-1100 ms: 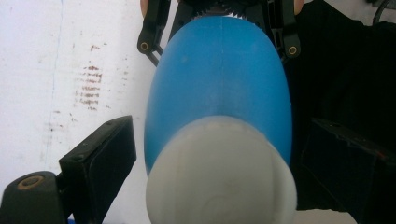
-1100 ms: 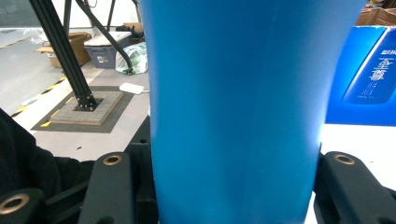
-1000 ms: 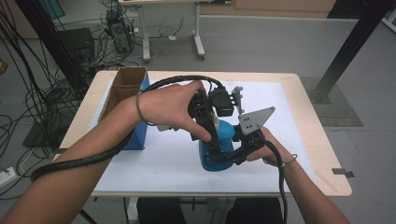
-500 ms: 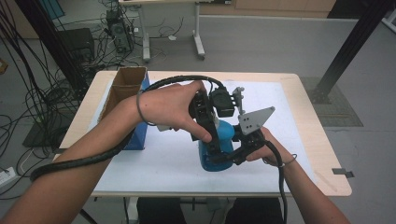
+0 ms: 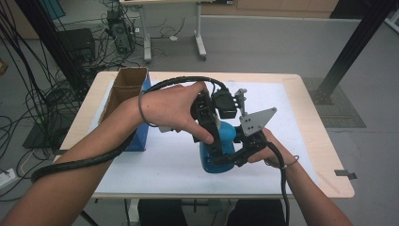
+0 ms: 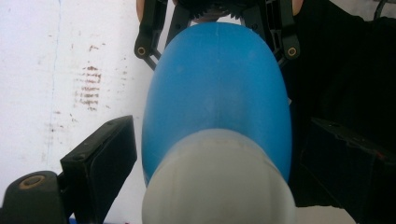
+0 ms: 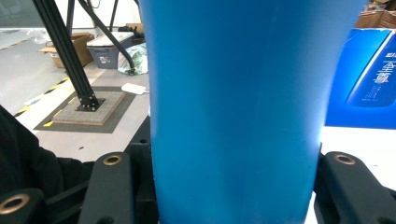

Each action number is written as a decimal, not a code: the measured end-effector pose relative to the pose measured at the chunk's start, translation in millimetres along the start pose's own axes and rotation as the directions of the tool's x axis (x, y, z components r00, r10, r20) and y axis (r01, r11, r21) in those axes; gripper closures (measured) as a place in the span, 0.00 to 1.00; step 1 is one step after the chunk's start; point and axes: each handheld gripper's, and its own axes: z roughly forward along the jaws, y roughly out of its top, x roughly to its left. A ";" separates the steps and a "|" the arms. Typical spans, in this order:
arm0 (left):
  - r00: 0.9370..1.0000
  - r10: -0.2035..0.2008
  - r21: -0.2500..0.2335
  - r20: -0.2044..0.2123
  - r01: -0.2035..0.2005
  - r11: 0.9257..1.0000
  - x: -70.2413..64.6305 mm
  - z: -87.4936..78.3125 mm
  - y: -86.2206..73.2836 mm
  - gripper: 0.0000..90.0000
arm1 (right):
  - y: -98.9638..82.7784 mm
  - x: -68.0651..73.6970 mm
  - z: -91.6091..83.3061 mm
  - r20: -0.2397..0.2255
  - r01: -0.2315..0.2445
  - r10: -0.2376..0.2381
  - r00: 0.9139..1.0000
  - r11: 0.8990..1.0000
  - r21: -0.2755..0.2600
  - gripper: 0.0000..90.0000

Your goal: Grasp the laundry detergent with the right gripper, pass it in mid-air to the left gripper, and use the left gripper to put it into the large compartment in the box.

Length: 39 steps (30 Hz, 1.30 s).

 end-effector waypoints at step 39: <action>1.000 0.013 0.027 0.011 -0.013 1.000 2.7 -1.4 2.9 0.41 | 0.8 0.9 1.1 -0.010 0.008 -0.008 1.000 1.000 0.001 0.49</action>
